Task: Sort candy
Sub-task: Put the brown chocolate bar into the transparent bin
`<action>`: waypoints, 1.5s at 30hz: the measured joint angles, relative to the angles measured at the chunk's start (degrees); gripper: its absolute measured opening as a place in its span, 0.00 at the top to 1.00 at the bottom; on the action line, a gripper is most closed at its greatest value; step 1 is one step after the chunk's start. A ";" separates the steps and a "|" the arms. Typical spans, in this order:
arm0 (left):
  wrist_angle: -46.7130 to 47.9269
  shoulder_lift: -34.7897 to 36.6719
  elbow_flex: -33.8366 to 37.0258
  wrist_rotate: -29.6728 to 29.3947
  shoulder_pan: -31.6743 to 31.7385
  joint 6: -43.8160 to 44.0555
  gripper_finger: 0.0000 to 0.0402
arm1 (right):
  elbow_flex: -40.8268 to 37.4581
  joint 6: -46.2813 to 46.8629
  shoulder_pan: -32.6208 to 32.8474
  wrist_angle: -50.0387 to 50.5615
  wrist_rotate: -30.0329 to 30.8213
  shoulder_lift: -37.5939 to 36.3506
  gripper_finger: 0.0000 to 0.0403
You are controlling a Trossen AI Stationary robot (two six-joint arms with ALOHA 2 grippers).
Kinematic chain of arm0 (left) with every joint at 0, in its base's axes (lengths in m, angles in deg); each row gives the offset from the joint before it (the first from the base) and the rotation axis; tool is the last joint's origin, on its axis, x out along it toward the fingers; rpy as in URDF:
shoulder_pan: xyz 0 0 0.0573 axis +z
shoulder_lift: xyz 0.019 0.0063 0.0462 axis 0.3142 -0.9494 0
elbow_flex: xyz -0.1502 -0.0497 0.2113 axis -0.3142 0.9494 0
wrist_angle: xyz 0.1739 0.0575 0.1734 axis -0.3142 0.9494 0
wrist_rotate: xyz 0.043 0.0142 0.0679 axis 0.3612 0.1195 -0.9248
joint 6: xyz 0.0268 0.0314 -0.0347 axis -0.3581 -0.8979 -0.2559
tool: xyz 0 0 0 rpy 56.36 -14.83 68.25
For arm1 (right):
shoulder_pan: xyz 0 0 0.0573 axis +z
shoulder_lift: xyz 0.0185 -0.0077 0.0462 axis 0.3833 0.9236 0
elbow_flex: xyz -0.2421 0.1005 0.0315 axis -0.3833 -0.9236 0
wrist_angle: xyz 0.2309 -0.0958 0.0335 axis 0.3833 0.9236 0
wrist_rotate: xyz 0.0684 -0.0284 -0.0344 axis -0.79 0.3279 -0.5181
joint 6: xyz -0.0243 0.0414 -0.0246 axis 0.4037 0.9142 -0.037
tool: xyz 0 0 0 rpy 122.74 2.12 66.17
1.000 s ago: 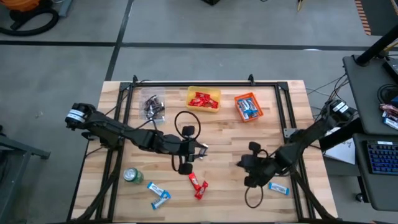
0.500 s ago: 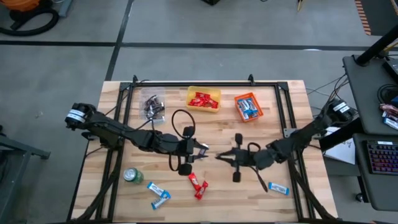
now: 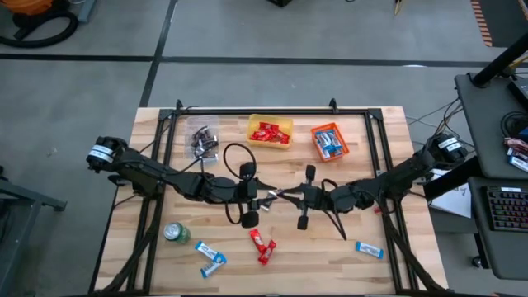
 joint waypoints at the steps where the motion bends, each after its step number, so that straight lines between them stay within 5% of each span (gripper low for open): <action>1: -0.23 0.01 0.01 0.00 0.00 0.13 0.72 | 0.11 -0.27 0.00 -0.06 0.03 0.00 0.97; 23: -10.86 -7.69 0.04 -0.03 0.50 -1.03 0.73 | 0.54 -1.30 -0.22 -3.13 0.02 3.59 0.96; 32: -9.60 -7.61 0.02 -0.03 0.50 -0.76 0.97 | 0.54 -0.25 -0.28 -6.82 0.11 4.83 0.81; 45: 8.20 -1.90 0.00 -0.76 3.02 6.84 0.99 | 0.54 2.59 -0.30 -6.07 8.53 4.83 0.57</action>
